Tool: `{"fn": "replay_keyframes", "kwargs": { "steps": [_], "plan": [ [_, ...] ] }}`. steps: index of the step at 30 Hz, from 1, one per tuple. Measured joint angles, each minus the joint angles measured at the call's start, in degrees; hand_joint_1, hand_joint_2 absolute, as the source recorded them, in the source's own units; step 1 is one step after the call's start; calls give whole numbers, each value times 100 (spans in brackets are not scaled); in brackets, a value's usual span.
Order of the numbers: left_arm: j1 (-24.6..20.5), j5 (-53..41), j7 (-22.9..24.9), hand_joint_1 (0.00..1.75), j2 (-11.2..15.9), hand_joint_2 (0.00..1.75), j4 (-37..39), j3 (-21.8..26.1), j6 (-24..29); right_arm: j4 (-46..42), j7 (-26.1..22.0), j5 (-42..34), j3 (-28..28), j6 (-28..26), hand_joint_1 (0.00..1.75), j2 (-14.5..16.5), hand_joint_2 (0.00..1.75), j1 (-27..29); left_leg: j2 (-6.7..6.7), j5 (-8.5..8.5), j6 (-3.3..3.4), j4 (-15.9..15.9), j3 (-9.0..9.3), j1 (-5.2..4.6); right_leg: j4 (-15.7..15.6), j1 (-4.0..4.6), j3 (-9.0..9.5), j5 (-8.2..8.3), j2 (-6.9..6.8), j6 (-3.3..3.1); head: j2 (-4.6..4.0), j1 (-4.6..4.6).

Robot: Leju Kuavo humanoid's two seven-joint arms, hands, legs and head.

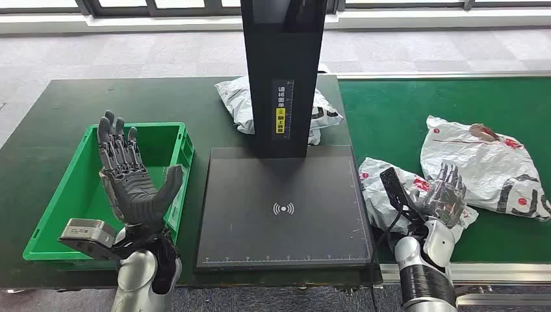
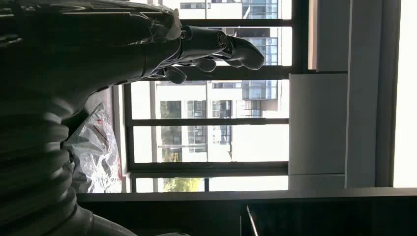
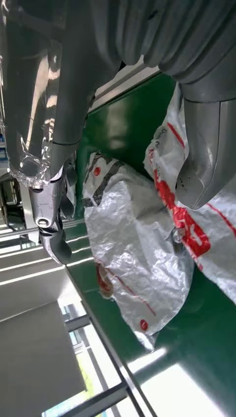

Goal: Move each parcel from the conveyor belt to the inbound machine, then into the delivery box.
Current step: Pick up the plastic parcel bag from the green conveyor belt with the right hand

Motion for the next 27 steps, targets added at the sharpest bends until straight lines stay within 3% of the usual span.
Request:
{"fn": "replay_keyframes", "kwargs": {
  "steps": [11,23,27],
  "plan": [
    [81,-10,48,0,5,175,-87,0,-37,496,389,-68,0,247,0,-213,175,-42,1,-2,2,0,0,0,0,1,-1,-4,0,4,0,0],
    [93,-15,55,0,8,175,-124,0,-39,669,427,-68,0,259,0,-281,175,-60,1,-2,3,0,0,0,0,0,0,-4,0,4,0,0],
    [92,-21,73,0,8,175,-124,0,-66,726,527,-93,0,534,175,-295,175,-95,1,-3,3,0,1,0,0,0,0,-4,1,4,0,0]
  ]
}}
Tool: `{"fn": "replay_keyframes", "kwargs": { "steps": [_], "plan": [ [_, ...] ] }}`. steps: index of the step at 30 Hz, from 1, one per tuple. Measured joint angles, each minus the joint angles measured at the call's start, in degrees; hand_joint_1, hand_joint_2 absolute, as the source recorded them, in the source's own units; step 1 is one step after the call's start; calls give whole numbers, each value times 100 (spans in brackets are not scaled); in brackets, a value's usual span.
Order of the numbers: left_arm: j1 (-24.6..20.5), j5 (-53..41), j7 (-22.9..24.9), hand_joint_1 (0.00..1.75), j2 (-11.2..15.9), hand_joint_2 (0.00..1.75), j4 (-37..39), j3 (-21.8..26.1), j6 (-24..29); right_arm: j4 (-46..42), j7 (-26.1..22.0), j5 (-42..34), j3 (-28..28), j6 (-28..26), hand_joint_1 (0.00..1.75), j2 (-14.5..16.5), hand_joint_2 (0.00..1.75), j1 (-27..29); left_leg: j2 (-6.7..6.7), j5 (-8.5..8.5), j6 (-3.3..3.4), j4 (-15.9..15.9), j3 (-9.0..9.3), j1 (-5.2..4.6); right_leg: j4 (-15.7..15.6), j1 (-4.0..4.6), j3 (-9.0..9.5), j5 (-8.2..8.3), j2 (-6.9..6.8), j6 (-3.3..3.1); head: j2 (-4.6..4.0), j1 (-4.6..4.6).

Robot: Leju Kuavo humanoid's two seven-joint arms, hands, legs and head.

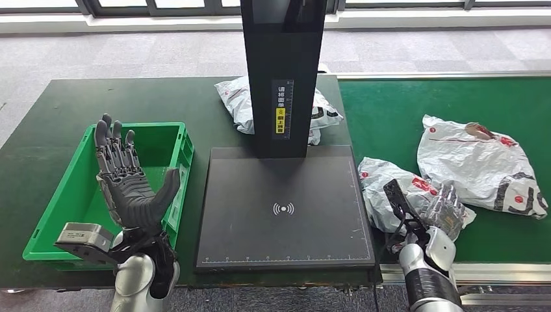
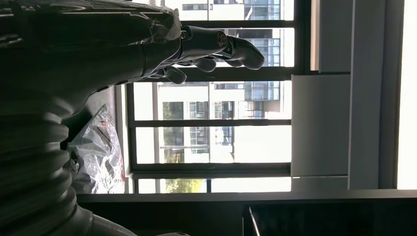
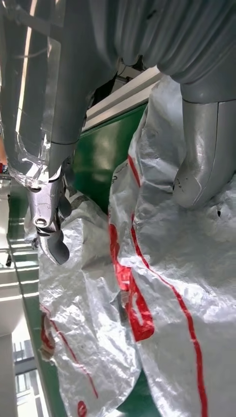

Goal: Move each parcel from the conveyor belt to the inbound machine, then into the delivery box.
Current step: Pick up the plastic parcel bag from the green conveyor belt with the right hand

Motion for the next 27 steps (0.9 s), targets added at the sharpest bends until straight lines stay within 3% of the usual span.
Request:
{"fn": "replay_keyframes", "kwargs": {
  "steps": [5,19,23,27],
  "plan": [
    [0,-43,50,0,1,175,2,2,-86,265,-8,-158,0,802,175,-67,175,-48,1,0,1,0,0,0,0,0,1,0,0,1,0,0],
    [66,-82,74,0,7,175,-11,2,-107,335,-62,-312,15,964,175,-85,175,-58,2,0,1,0,3,0,0,0,2,0,3,1,0,0],
    [80,-82,74,0,9,175,-15,2,-107,321,-89,-321,17,849,175,-89,175,-45,2,0,1,0,2,0,0,0,2,0,3,1,0,0],
    [140,-82,71,0,9,175,-76,6,-77,-69,-422,-291,86,-23,175,-21,175,129,0,-1,0,0,0,0,1,0,2,0,1,0,0,0]
  ]
}}
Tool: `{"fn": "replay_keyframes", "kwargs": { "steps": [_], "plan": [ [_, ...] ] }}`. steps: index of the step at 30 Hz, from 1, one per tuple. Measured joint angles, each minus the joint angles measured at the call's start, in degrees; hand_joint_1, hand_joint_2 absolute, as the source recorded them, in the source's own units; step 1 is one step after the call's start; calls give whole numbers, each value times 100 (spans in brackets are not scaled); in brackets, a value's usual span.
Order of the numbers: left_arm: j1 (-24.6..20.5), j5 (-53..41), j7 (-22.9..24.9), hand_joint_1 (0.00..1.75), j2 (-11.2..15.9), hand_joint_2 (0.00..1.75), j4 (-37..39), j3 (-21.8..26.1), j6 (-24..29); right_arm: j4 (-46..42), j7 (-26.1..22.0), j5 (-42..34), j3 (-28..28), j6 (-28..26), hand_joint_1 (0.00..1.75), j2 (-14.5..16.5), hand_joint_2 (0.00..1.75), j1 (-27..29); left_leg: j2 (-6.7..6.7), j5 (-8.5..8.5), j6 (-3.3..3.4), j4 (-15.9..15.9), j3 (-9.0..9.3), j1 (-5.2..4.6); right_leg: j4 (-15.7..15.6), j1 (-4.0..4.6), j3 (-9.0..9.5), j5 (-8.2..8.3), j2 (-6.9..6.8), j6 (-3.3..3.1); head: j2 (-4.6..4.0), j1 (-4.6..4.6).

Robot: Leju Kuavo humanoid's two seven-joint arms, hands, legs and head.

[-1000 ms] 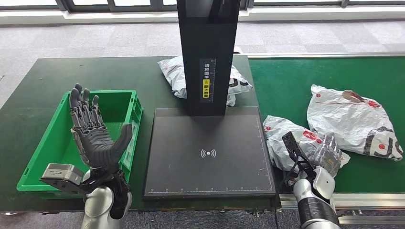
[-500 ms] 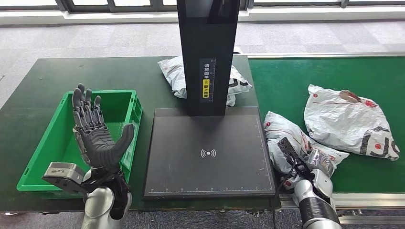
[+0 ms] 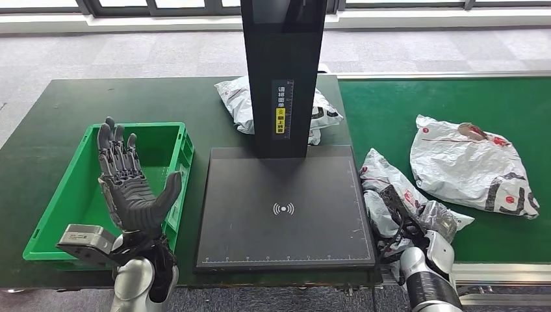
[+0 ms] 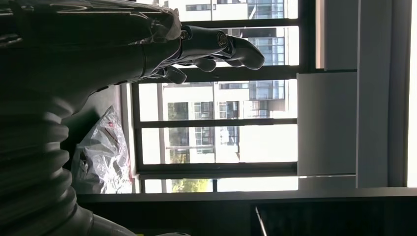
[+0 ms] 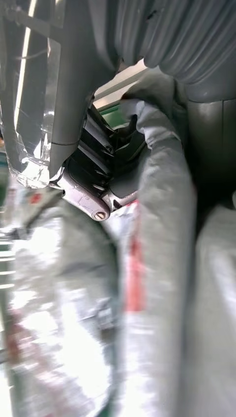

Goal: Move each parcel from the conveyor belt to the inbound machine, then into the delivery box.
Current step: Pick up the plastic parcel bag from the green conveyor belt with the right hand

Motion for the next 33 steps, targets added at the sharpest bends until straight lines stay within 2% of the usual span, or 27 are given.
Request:
{"fn": "replay_keyframes", "kwargs": {
  "steps": [3,18,19,21,23,24,30,33],
  "plan": [
    [40,-1,-4,0,2,175,-45,2,16,-382,-116,22,72,-286,175,76,175,97,2,-1,-1,0,2,0,0,1,-1,-1,3,-1,0,0],
    [77,0,-7,0,2,175,-114,2,18,-997,-141,16,132,-314,175,208,175,295,0,-1,0,0,0,0,0,0,-1,-3,0,-1,0,0],
    [79,0,-13,0,2,175,-114,2,18,-1047,-303,-49,143,-473,175,219,175,322,-1,-1,0,0,-1,0,1,0,-1,-3,-1,-1,0,0],
    [81,0,-41,0,2,175,-111,2,16,-1342,-930,-240,233,-1147,175,279,175,430,-3,-1,0,0,-3,0,2,0,-2,-3,-3,-2,0,1],
    [78,0,-76,0,1,175,-95,1,14,-1882,-1558,-418,426,-1809,175,405,175,555,1,-2,-2,0,-2,0,3,1,-7,-3,3,-3,0,1],
    [74,0,-86,0,0,175,-79,-2,14,-2162,-1750,-489,548,-1961,175,476,175,594,5,-3,-3,0,-1,0,4,2,-10,-4,7,-4,0,0],
    [-21,34,-133,0,-5,175,112,-38,12,-3277,-2809,-1207,1179,-2109,175,928,175,602,11,-3,-8,-1,-2,6,8,9,-12,-7,12,-10,0,1],
    [-91,84,-212,0,-5,175,219,-66,20,-3357,-2995,-1516,1681,-2058,175,1046,175,490,20,-3,-9,-2,5,6,8,9,-10,-6,20,-12,0,0]
  ]
}}
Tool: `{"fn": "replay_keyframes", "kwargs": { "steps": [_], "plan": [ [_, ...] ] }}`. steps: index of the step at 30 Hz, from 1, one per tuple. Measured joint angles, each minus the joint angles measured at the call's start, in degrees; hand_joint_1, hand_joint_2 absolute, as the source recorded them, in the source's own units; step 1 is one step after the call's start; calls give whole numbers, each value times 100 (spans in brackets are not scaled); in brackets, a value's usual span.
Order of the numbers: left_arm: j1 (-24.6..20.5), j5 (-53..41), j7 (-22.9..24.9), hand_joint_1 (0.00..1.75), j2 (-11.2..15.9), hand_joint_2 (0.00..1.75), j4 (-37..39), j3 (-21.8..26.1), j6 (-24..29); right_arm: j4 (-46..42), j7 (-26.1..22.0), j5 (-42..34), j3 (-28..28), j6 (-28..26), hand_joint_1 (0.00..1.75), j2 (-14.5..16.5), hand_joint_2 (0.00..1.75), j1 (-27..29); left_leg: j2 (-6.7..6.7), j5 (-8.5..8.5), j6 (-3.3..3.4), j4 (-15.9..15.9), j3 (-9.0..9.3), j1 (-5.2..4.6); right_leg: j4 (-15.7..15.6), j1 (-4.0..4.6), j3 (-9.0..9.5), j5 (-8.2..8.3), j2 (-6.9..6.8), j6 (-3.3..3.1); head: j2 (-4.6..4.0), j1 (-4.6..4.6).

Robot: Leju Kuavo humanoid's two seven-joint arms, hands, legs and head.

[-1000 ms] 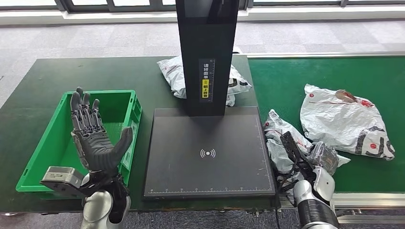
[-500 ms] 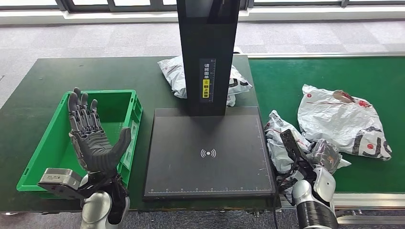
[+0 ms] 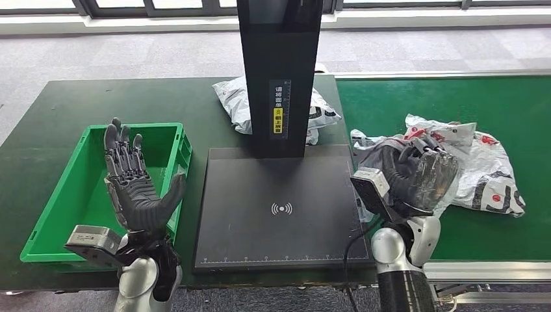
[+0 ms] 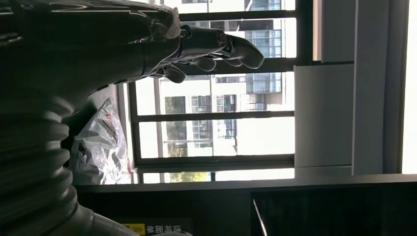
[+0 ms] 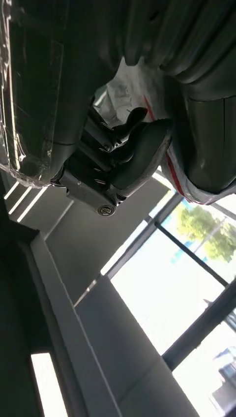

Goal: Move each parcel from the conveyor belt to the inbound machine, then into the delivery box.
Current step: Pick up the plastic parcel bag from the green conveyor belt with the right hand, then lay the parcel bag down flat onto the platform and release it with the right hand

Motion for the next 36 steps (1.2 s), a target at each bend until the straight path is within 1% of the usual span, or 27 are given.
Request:
{"fn": "replay_keyframes", "kwargs": {
  "steps": [4,9,14,21,24,26,28,29,33,36],
  "plan": [
    [-49,51,-93,0,0,175,132,-69,28,234,-56,-168,644,10,175,90,175,-186,-3,4,0,0,0,0,0,-1,1,2,-4,1,0,0],
    [-74,98,-117,0,1,175,233,-131,89,425,-99,-281,1050,3,175,161,175,-250,-6,5,0,0,-2,0,0,-2,1,3,-7,1,0,0],
    [-90,131,-117,0,2,175,281,-191,127,565,-37,-375,1271,19,175,163,175,-301,-8,4,1,0,-3,0,-2,-2,1,1,-8,2,0,0],
    [-95,139,-117,0,2,175,295,-208,129,707,-4,-408,1352,26,175,163,175,-346,-8,3,1,0,-3,-1,-2,-3,1,0,-9,3,0,0],
    [-96,143,-116,0,3,175,297,-210,131,780,97,-477,1363,181,175,162,175,-378,-7,3,1,0,-3,-1,-2,-3,1,1,-8,2,0,1],
    [-102,154,-109,0,4,175,307,-226,132,1002,247,-535,1397,444,90,162,175,-497,-4,3,1,0,-2,-1,-2,-2,1,2,-5,1,0,1],
    [-113,173,-101,0,4,175,323,-268,137,1449,361,-543,1427,643,3,165,175,-694,-3,4,0,0,0,-1,-2,-1,1,4,-2,0,0,0],
    [-119,185,-98,0,5,175,331,-292,143,1709,404,-541,1434,710,0,169,175,-791,-3,5,-1,0,0,-1,-2,0,1,5,-3,-1,0,0],
    [-128,210,-81,0,8,175,339,-329,184,2499,513,-549,1440,905,0,203,175,-1019,-7,7,-2,0,-1,-1,-1,0,2,5,-9,-1,0,0],
    [-129,216,-70,0,10,175,339,-332,191,2777,547,-621,1441,980,0,215,44,-1103,-7,7,-2,0,0,0,0,0,1,5,-8,-2,0,0]
  ]
}}
